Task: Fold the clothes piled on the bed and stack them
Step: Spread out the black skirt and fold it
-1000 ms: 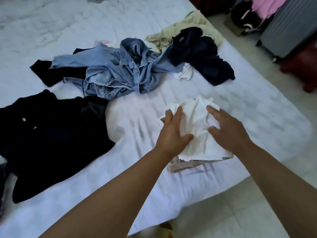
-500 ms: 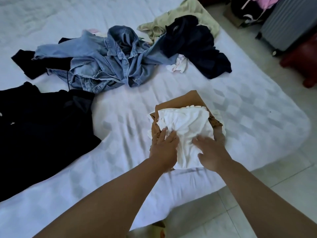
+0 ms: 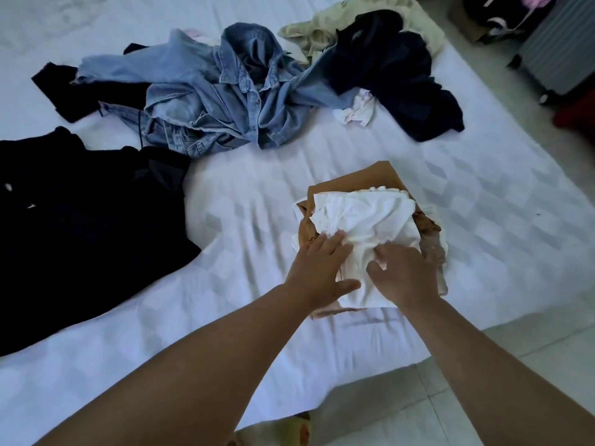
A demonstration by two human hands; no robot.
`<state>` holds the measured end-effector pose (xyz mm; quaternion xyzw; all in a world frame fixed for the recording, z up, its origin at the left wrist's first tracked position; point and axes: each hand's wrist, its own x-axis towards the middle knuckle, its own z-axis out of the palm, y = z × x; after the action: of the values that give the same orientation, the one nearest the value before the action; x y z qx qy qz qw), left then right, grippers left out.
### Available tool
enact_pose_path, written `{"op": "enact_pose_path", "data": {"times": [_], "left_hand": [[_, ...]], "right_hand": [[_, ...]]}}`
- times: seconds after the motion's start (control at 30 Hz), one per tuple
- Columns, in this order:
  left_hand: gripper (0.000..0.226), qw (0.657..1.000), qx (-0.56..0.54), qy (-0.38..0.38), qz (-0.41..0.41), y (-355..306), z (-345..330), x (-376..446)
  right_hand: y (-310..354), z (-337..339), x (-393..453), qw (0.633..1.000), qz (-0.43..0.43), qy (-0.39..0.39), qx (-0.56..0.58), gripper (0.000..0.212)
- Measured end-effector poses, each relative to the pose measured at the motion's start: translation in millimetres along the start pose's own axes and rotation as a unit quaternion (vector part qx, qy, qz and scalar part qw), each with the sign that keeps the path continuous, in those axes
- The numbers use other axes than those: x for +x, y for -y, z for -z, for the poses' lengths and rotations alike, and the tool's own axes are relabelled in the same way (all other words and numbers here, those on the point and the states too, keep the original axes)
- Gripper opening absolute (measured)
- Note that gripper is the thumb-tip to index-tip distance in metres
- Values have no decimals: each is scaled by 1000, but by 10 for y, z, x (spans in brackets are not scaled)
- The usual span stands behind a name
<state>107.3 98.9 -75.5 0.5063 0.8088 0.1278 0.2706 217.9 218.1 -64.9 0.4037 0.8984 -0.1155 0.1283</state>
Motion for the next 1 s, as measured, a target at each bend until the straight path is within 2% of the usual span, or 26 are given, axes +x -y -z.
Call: {"op": "enact_pose_path", "data": {"times": [0.07,0.17,0.37,0.47,0.57,0.77,0.9,0.97,1.0], "left_hand": [[57,995,-64,-73,-14,87,116,-139],[47,989,-74,-110,60,396,286,-407],[46,955,-75,-69,277,1581,412,-1148],[55,932,-71,-53,351,2128,470,-1559],[64,908,-5,-42,416,2587,485,-1871],[90,894,89,-18,439,3261,410,-2120],[108,896,60,43,438,3464,394,-2045],[93,902,71,53,423,3532,390,-1987],[75,907,83,39,412,3588,376,-1969]], "right_hand": [[212,109,-64,997,6,-68,41,27],[619,202,-95,993,61,-72,70,27],[1671,20,-152,985,148,4,85,21],[2204,-141,-235,979,185,55,69,28],[2695,-359,-299,970,220,74,67,29],[3221,-786,-386,964,233,115,48,28],[3316,-965,-416,968,217,114,53,27],[3320,-1013,-419,968,211,118,60,28],[3318,-1037,-421,968,208,123,62,30]]}}
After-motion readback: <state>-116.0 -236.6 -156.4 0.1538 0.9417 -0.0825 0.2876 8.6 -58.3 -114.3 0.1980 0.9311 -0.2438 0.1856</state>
